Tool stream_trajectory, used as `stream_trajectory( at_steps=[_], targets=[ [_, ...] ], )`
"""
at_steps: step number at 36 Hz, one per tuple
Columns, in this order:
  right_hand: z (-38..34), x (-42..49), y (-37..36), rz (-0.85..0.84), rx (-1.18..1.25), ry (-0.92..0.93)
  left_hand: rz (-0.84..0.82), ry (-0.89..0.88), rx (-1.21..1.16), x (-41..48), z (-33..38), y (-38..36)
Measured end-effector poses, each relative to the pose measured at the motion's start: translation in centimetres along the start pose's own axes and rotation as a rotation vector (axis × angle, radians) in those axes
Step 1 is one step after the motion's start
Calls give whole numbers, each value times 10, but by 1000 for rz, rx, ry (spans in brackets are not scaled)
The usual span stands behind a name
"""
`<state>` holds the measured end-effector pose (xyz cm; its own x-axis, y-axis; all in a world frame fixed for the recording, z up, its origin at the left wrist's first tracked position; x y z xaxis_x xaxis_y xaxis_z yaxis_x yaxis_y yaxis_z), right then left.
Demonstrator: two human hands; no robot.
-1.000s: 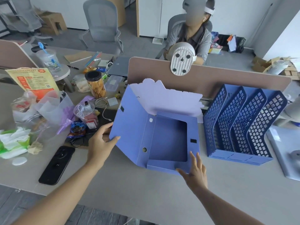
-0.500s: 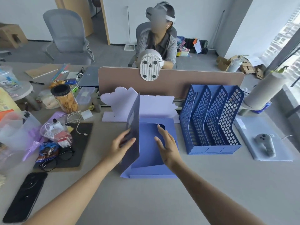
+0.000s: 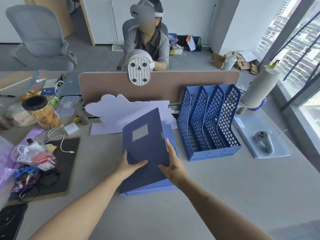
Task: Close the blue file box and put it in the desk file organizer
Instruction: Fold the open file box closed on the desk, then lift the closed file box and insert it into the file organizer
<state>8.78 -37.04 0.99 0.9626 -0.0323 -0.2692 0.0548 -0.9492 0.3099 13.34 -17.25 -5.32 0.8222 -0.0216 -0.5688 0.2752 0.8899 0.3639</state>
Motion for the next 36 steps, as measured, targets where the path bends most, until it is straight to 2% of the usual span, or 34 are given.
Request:
stream_trajectory(
  at_steps=[9,16,29,36],
  targets=[
    [58,4,18,106,128,-116,30,55,284,9,-18,-13],
    [117,14,16,95,179,-180,105,43,416,6,-17,-24],
    [137,-15,24,102,318,-259,179,-6,696,4,-17,-45],
    [150,-13,22,78,313,-288,189,-6,790,1,-11,-46]
  ],
)
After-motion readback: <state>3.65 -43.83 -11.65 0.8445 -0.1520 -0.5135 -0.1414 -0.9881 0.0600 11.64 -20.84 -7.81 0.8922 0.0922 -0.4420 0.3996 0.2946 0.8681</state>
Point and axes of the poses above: each hand's wrist, its own x-axis towards the middle knuckle, its own y-axis out of the back of the hand, z = x × y, the point moved 9 cm from there along x, towards the middle knuckle, and after that the axes turned 6 degrees about x, right-handed, at the moved point
